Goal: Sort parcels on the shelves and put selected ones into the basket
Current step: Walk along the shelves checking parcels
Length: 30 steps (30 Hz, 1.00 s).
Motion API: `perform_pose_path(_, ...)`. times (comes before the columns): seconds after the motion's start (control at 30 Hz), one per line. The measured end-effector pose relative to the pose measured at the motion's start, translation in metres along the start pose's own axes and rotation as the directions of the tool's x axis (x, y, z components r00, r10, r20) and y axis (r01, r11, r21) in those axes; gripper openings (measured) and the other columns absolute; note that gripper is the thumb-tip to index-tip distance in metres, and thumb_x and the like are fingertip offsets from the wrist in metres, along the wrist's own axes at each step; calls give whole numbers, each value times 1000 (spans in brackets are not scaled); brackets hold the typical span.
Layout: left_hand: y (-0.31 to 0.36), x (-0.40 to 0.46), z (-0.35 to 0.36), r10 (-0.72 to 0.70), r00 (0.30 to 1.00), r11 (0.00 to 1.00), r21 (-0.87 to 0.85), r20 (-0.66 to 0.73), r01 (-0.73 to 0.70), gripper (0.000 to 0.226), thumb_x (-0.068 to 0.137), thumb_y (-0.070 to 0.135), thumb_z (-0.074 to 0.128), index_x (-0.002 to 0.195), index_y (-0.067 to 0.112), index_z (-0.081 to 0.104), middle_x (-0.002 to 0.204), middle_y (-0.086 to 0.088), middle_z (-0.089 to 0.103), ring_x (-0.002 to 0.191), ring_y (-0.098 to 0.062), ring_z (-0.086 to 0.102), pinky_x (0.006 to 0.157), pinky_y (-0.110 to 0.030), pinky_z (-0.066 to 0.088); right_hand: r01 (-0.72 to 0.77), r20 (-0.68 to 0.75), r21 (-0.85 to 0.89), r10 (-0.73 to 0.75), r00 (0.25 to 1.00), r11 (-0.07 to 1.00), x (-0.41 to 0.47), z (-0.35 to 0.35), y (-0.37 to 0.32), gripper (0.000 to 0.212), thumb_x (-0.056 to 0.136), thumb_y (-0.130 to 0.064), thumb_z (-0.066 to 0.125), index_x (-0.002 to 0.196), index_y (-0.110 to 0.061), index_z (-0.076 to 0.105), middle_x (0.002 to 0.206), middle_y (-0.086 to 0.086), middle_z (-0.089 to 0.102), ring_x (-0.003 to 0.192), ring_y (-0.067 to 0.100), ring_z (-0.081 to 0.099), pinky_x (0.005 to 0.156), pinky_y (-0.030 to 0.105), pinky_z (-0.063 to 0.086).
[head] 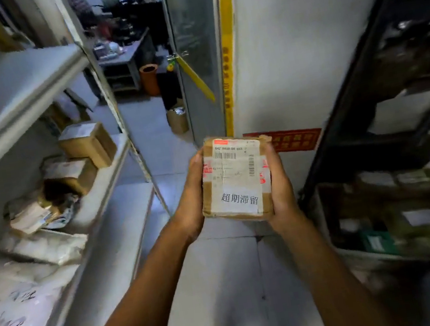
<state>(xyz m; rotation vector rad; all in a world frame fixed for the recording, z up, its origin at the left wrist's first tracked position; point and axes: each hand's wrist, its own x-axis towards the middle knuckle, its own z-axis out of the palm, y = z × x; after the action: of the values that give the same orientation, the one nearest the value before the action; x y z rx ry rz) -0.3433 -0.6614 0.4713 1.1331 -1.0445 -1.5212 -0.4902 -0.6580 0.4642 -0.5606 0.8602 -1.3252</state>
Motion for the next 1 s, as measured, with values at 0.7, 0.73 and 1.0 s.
perform_pose_path(0.7,-85,245,259,-454,585,882,433,672,186,48,103,53,38,119,18,67,112,-11,75,100,-27,73,86,-39,58,334,-778,-58,-253,576,941,81,-230,-78,58,106,-52,25,139,-16,55,121,3,71,104,14,72,74,23,59)
perform_pose_path(0.73,-97,252,268,-477,560,870,456,677,189,50,102,55,40,122,17,66,114,-12,74,100,-27,73,84,-38,58,332,-799,-62,-246,549,941,82,-240,-76,58,106,-52,26,139,-15,55,122,5,71,104,14,72,73,23,59)
perform_pose_path(1.0,-180,293,350,-627,412,773,594,661,222,46,103,49,41,122,14,64,110,-9,76,101,-26,74,76,-36,59,297,-925,-9,-121,360,955,100,-340,-72,57,101,-52,37,130,-10,63,110,4,77,105,22,73,81,31,62)
